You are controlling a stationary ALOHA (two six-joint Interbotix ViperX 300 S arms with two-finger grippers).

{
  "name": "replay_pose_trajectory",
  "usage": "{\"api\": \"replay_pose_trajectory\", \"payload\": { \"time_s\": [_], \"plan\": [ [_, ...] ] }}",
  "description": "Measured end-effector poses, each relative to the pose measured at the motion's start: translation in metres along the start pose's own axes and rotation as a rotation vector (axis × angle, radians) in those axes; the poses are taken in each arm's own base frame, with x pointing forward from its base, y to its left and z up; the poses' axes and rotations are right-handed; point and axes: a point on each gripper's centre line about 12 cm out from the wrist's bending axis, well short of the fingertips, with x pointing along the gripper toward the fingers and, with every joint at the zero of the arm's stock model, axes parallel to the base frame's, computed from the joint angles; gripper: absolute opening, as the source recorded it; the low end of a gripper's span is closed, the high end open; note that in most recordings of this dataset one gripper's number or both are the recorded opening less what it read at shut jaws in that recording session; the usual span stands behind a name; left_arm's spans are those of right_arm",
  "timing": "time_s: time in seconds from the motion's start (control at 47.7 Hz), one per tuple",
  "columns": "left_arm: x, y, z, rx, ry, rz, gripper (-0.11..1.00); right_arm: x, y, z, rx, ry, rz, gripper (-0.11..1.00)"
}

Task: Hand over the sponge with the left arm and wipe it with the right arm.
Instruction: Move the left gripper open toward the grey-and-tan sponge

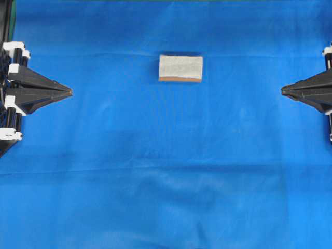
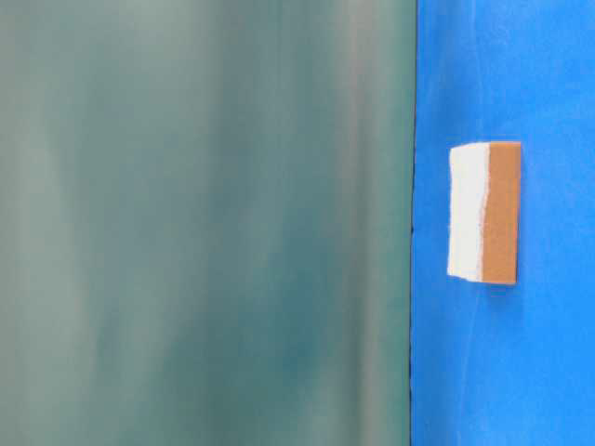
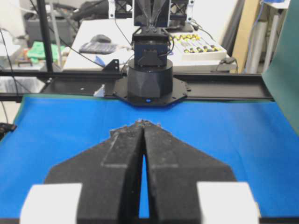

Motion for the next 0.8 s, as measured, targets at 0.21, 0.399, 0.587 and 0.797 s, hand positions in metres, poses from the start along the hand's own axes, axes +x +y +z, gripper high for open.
{"api": "replay_pose_trajectory", "payload": {
  "time_s": [0.21,0.399,0.587,0.797],
  "plan": [
    [0.003,0.011,-0.003,0.049,0.007,0.057,0.00,0.001,0.000,-0.002,-0.012,0.014,0.000,0.00],
    [0.016,0.021,-0.014,0.097,0.041,0.097,0.00,0.001,0.000,-0.001,-0.014,0.015,0.001,0.00],
    [0.040,0.037,-0.026,0.146,0.095,0.149,0.04,0.002,0.000,-0.001,-0.014,0.018,0.001,0.00],
    [0.076,0.057,-0.050,0.145,0.217,0.192,0.62,0.003,0.000,0.001,-0.012,0.015,0.001,0.00]
  ]
}}
